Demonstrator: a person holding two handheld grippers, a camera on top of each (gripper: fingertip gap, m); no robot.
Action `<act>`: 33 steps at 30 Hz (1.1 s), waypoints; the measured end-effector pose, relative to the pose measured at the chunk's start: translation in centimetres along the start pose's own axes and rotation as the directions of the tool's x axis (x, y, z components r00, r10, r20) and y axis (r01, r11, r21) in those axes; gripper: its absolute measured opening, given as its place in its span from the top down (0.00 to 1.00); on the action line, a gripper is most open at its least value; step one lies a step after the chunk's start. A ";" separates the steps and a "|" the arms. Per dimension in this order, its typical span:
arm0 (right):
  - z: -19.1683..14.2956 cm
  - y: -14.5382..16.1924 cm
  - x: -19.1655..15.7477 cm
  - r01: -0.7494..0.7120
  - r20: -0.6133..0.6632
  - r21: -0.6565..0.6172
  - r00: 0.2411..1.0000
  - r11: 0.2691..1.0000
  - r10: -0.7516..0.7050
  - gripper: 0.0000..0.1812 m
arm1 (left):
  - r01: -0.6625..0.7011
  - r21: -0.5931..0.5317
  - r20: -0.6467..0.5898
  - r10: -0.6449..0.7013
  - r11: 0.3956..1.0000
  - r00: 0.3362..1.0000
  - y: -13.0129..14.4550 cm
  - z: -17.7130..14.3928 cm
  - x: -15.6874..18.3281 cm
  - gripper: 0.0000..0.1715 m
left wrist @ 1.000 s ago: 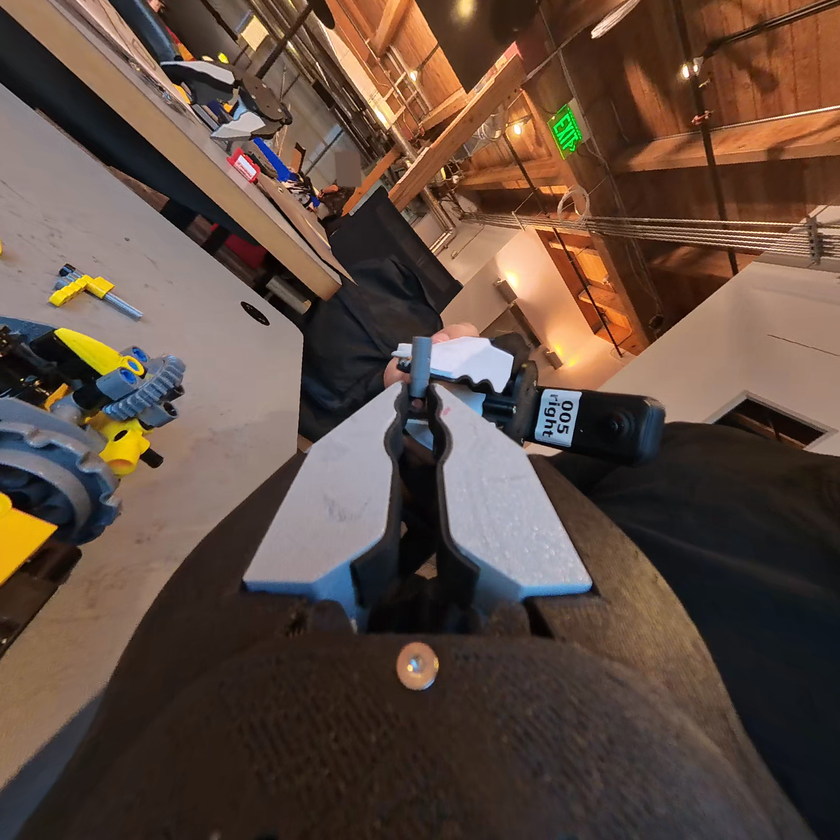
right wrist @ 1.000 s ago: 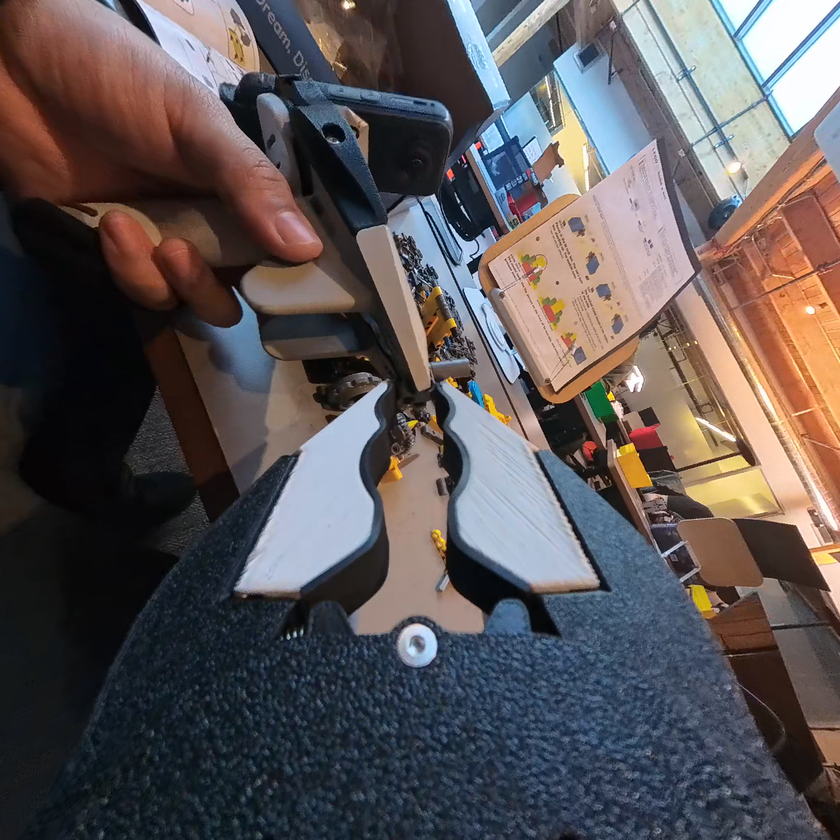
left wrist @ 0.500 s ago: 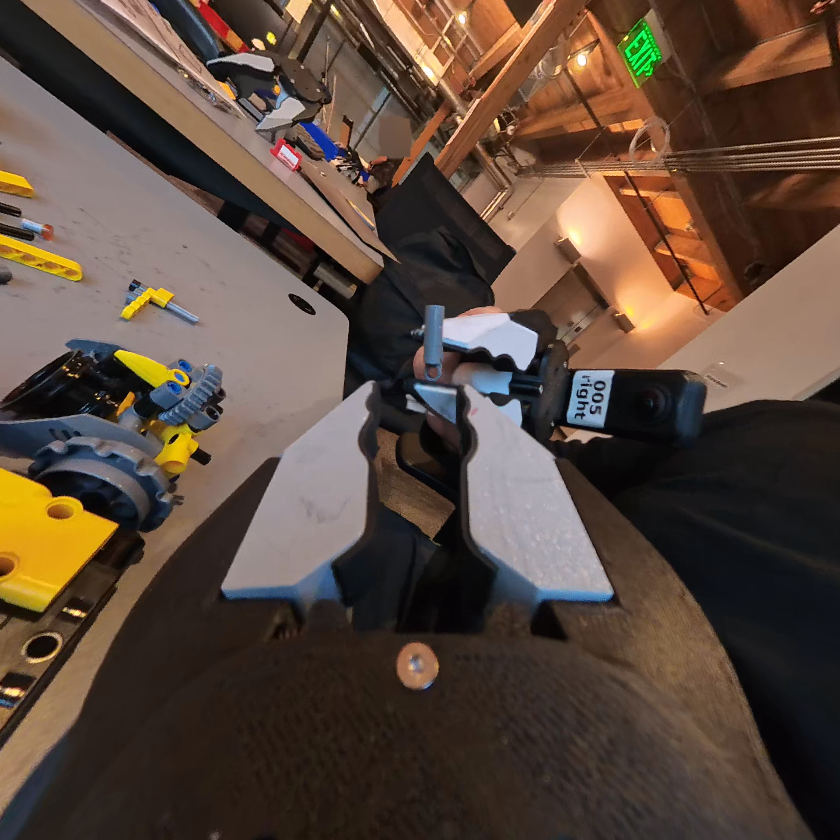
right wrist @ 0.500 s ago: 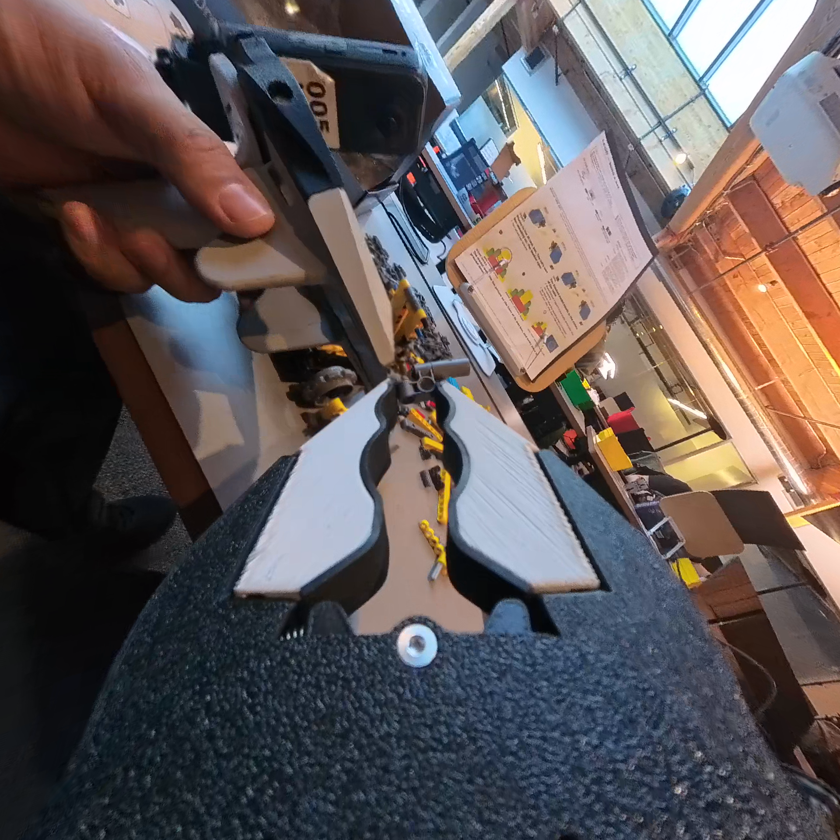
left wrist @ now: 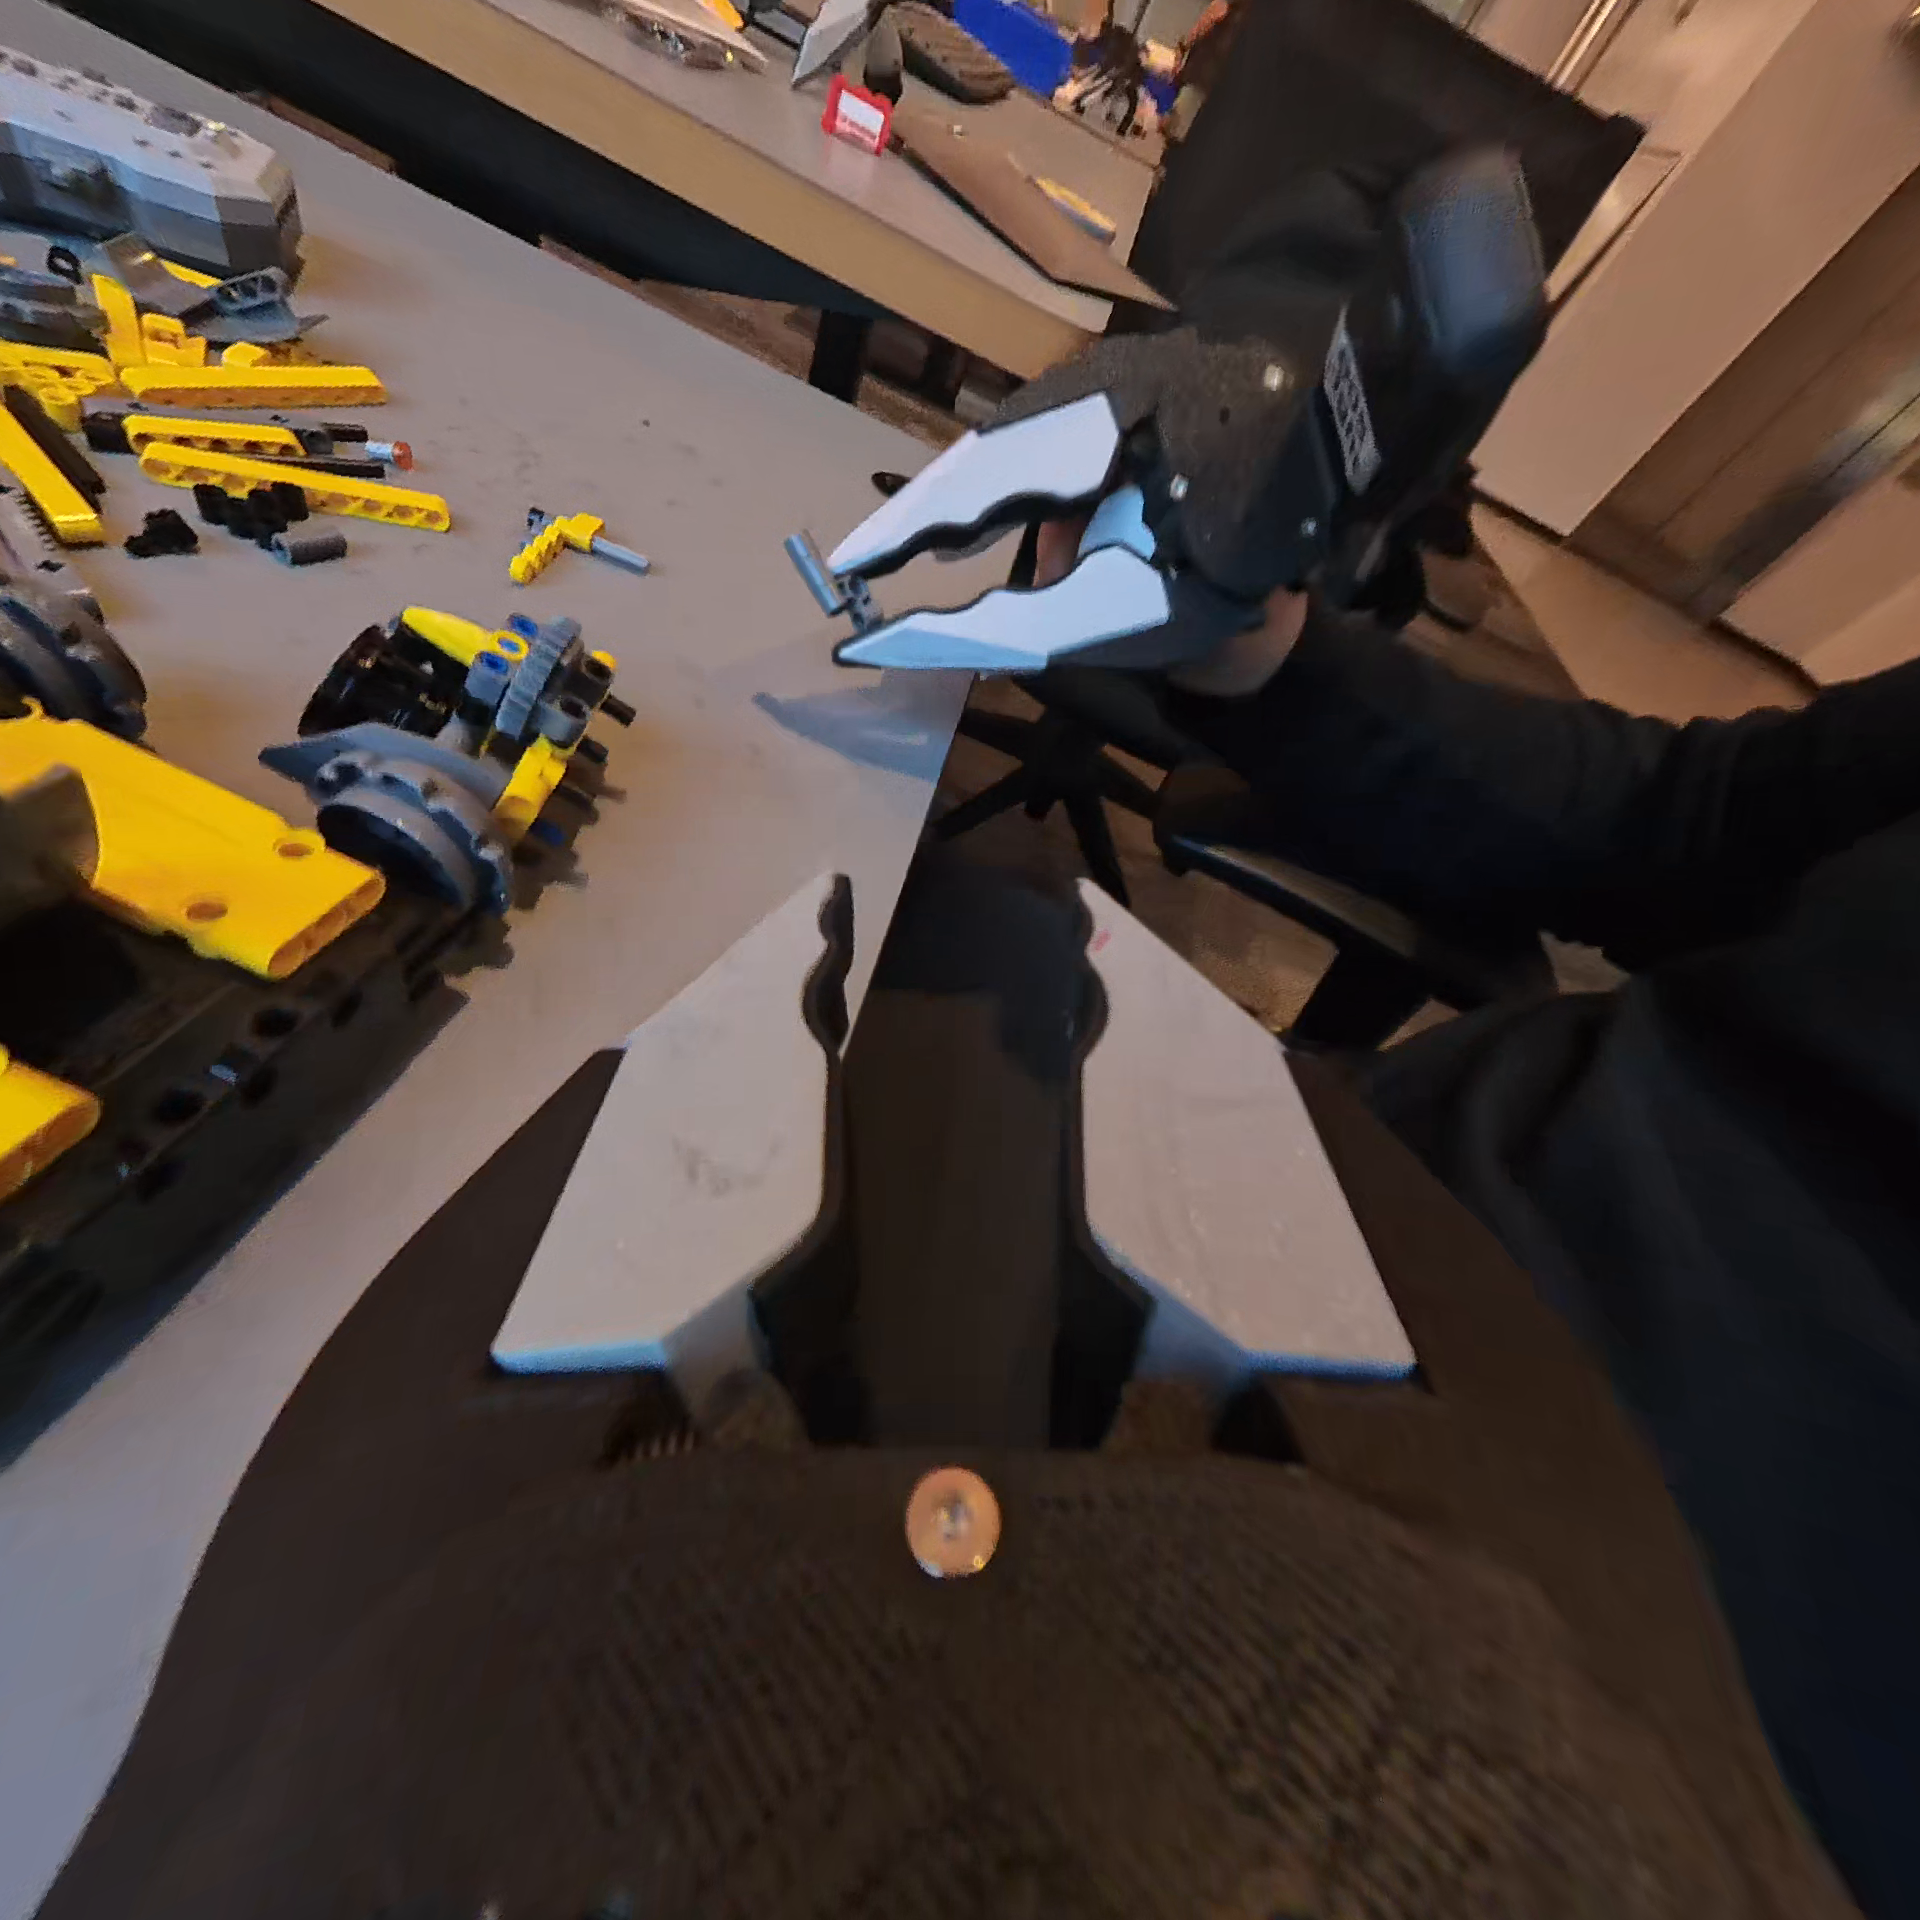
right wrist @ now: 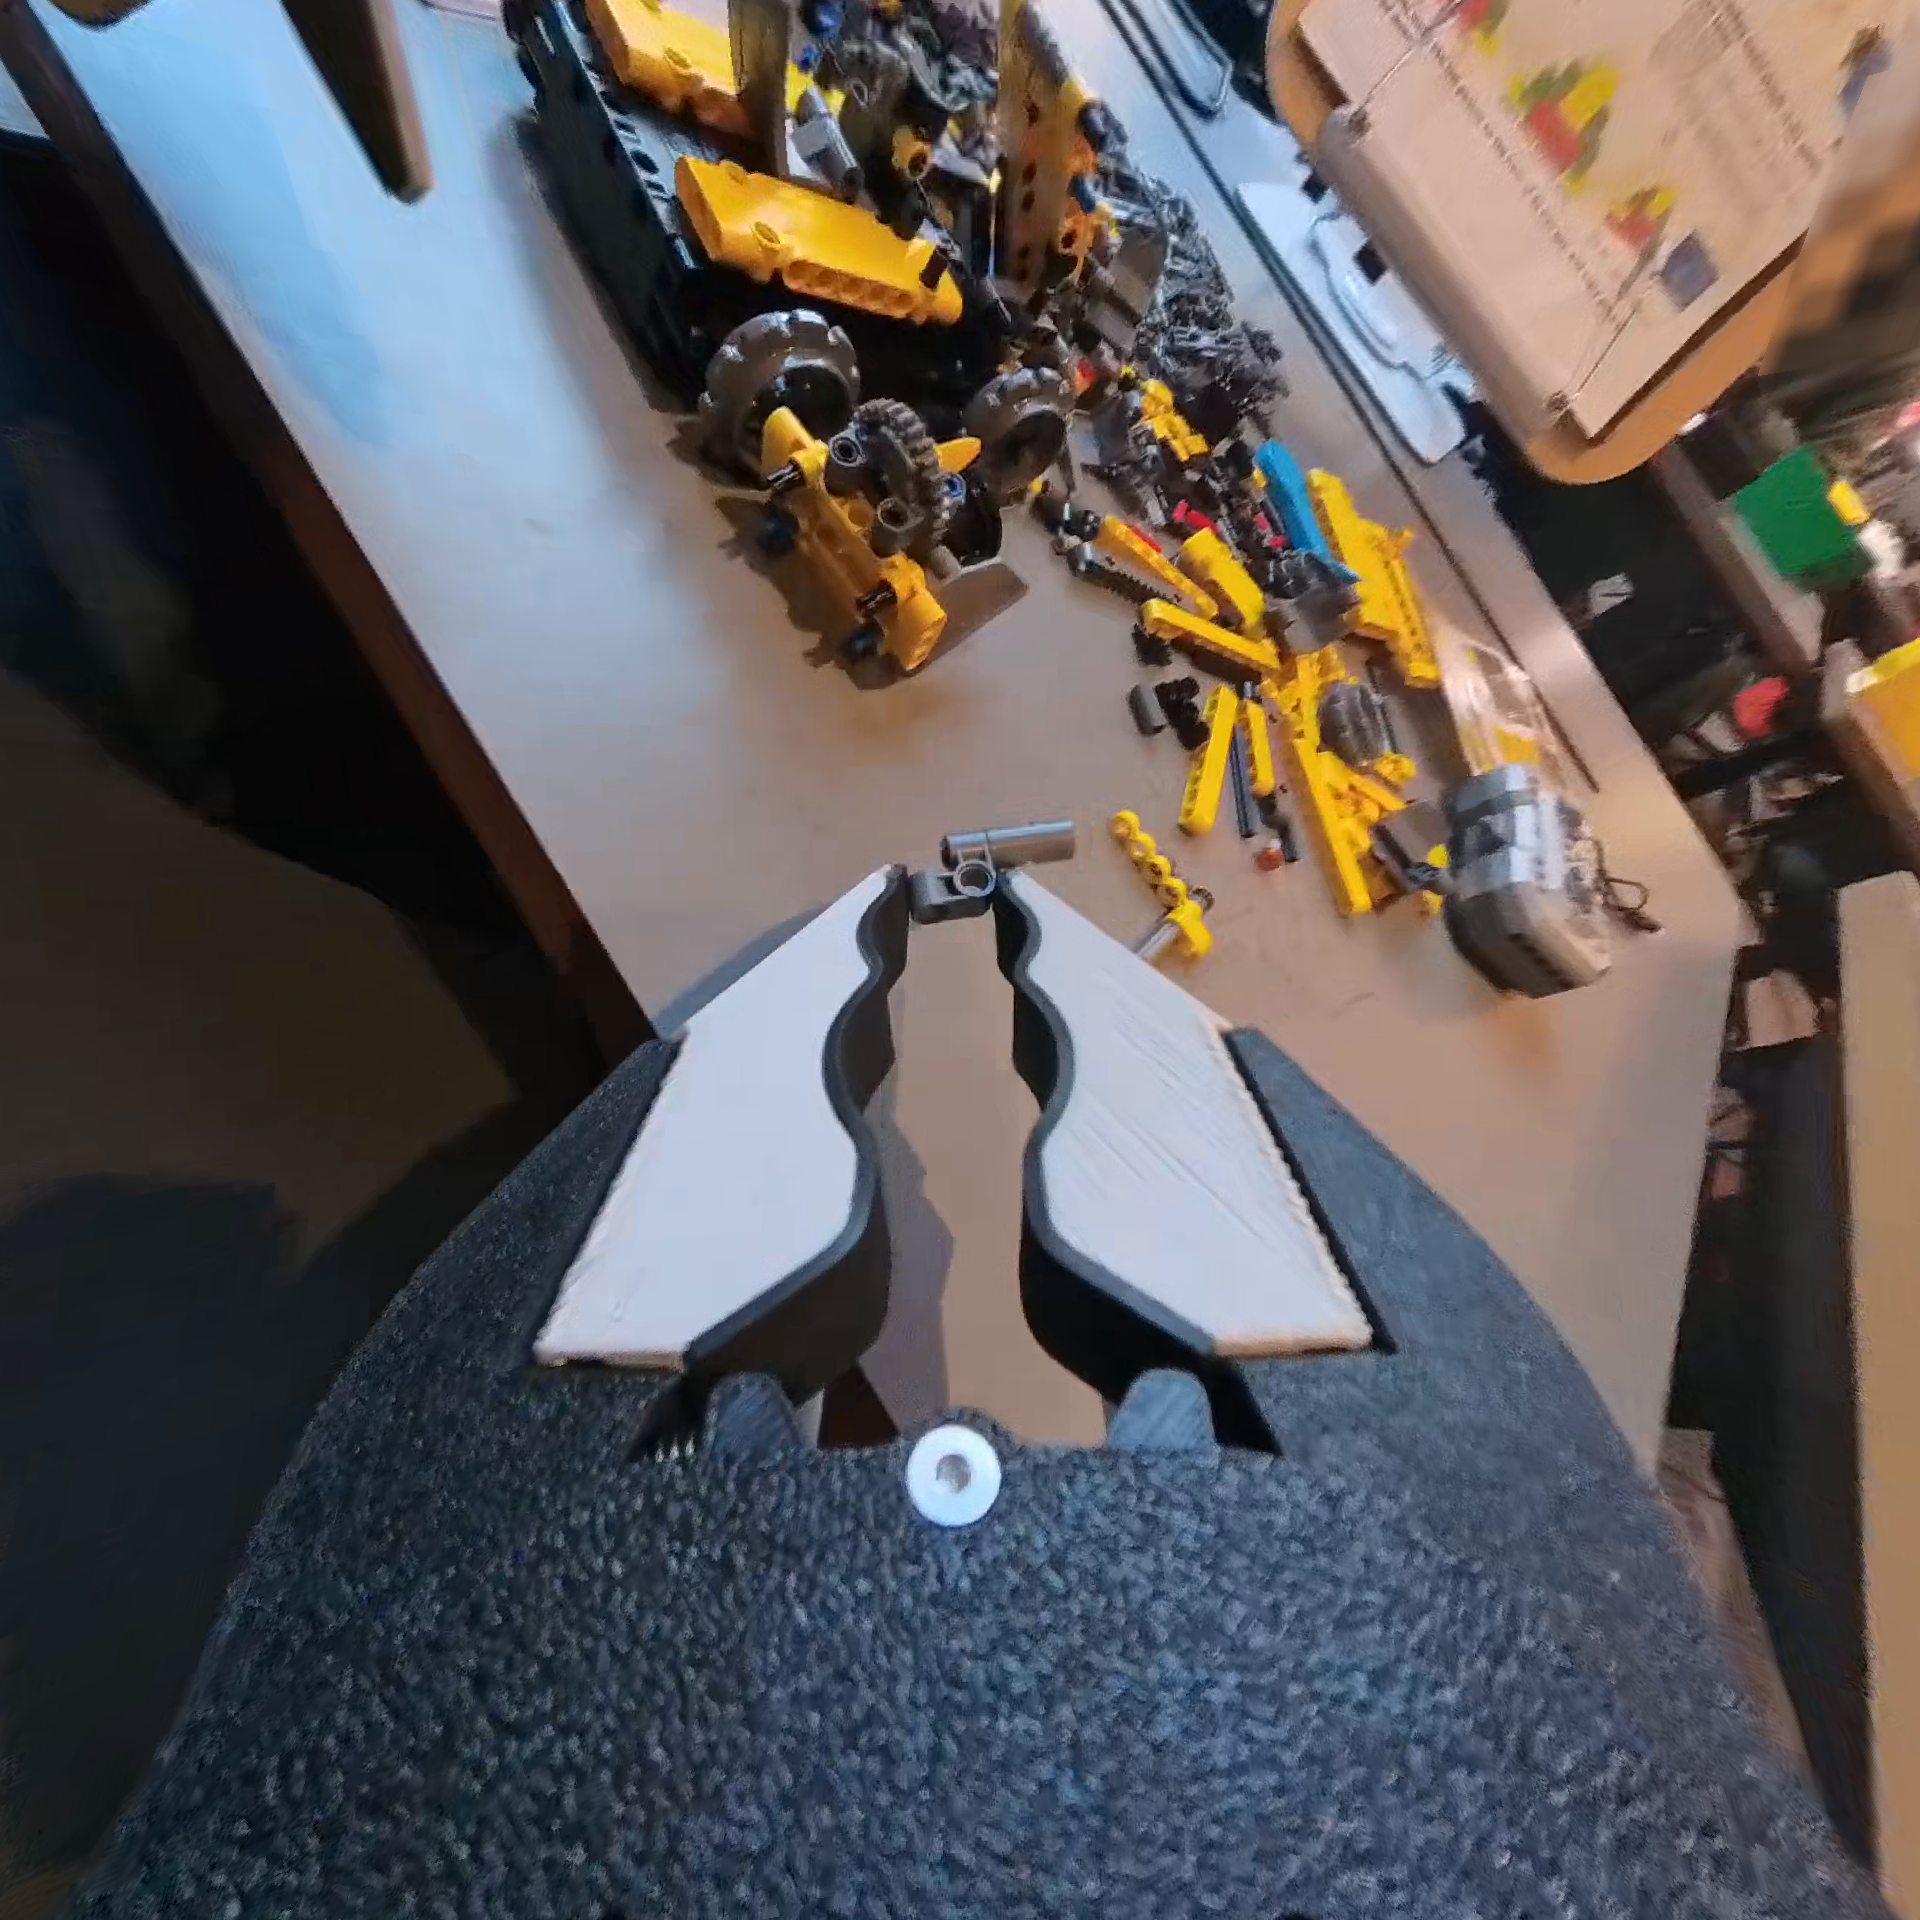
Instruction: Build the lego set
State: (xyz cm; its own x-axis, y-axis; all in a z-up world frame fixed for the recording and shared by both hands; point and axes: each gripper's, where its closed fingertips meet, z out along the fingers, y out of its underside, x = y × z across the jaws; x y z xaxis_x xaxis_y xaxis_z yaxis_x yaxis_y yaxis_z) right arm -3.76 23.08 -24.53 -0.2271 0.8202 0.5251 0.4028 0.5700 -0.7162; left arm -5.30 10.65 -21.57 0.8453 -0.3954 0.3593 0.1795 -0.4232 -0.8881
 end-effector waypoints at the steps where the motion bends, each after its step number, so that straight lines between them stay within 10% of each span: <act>1: 0.1 0.2 0.0 -0.015 0.018 -0.001 1.000 1.000 0.015 0.91 | -0.005 -0.005 0.016 0.005 1.000 1.000 0.5 -0.1 -0.1 0.78; 9: 1.7 2.3 -1.1 -0.247 0.254 -0.125 0.928 0.961 0.272 0.91 | 0.021 -0.063 -0.031 -0.023 0.998 0.999 2.9 0.9 0.7 0.78; 26: 0.8 2.5 2.0 -0.396 0.163 0.040 0.908 0.917 0.385 0.84 | -0.045 -0.005 0.038 0.045 0.999 0.998 3.4 -2.2 1.3 0.71; 33: 0.7 2.2 2.0 -0.419 0.198 0.051 0.894 0.907 0.402 0.83 | -0.100 -0.027 0.470 0.101 0.995 0.877 0.7 -11.3 -4.6 0.62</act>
State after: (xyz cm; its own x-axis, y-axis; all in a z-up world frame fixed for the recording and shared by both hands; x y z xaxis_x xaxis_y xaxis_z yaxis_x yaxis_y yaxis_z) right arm -3.94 25.99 -25.43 -0.2165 0.9721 0.0906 0.4146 0.1755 -0.8929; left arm -14.78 2.94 -20.63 0.9958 -0.0066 0.0909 0.0805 -0.4038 -0.9113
